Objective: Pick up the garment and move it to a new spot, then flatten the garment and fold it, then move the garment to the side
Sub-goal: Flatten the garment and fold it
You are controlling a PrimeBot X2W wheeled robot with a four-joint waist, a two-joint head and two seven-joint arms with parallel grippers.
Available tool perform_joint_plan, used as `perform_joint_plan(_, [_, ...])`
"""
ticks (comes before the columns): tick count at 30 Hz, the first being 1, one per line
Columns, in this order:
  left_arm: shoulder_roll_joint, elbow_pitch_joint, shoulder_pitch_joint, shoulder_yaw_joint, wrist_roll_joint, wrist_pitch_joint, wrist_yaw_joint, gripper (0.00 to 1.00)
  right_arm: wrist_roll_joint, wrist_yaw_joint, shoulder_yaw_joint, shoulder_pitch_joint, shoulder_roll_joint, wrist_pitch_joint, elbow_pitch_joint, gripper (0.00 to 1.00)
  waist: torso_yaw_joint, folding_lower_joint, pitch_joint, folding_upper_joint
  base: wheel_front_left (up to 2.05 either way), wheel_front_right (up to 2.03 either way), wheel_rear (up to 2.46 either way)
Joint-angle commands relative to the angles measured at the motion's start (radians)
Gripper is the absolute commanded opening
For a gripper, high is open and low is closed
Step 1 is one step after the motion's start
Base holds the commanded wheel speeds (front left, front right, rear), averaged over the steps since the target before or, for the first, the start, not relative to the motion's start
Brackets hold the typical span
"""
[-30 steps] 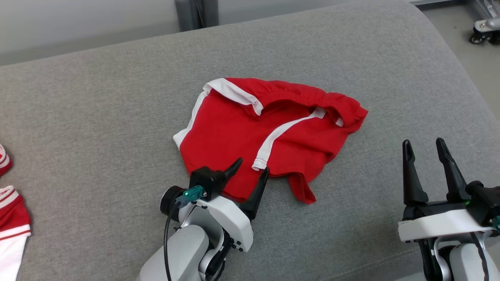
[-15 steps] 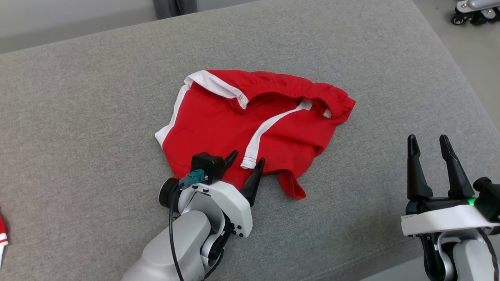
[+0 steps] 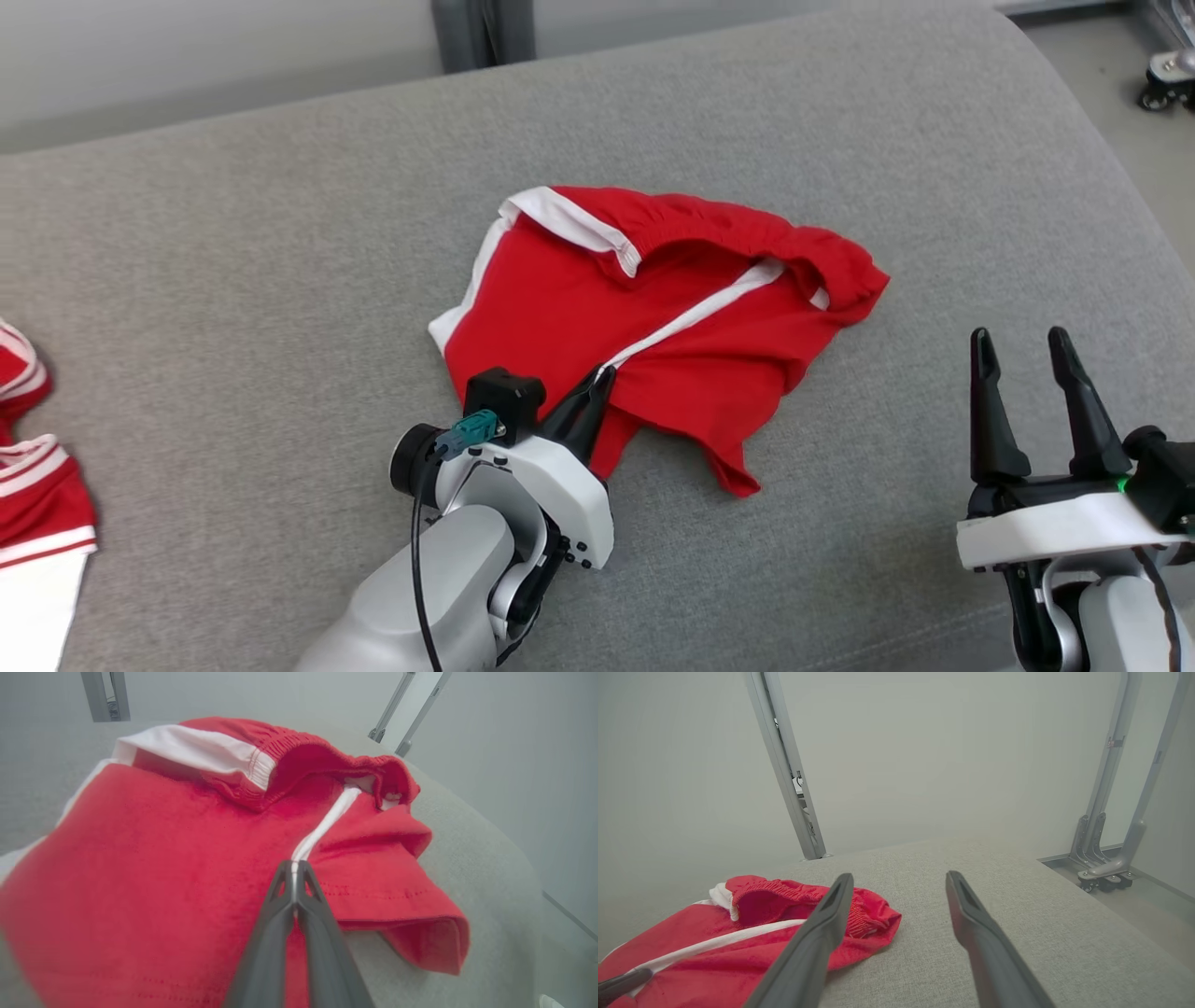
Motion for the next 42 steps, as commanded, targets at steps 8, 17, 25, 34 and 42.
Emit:
perform_joint_plan(8, [0.038,-0.106,0.04,0.107,0.144,-0.007,0.06,0.0,-0.001,0.0,0.013,0.025,-0.006,-0.004,0.027,1.0,0.074,0.0,-0.123,-0.0001,0.0,0.0,0.0])
perform_joint_plan(17, [0.11,-0.362,0.101,0.296,0.343,-0.007,0.126,0.0,0.007,0.0,0.037,0.046,-0.006,-0.004,0.04,1.0,0.12,0.0,-0.176,-0.0001,0.0,0.0,0.0])
perform_joint_plan(25, [0.135,-0.466,0.166,0.358,0.464,-0.006,0.13,0.0,0.012,0.0,0.064,0.048,-0.006,-0.004,0.051,1.0,0.132,0.0,-0.184,-0.0001,0.0,0.0,0.0])
perform_joint_plan(34, [0.18,-0.392,0.31,0.39,0.535,-0.007,0.137,0.0,0.003,0.0,0.06,0.05,-0.006,-0.004,0.055,1.0,0.179,0.0,-0.164,-0.0001,0.0,0.0,0.0])
perform_joint_plan(42, [0.216,-0.291,0.379,0.357,0.649,-0.007,0.133,0.0,-0.012,0.0,0.06,0.036,-0.006,-0.004,0.062,1.0,0.222,0.0,-0.147,-0.0001,0.0,0.0,0.0])
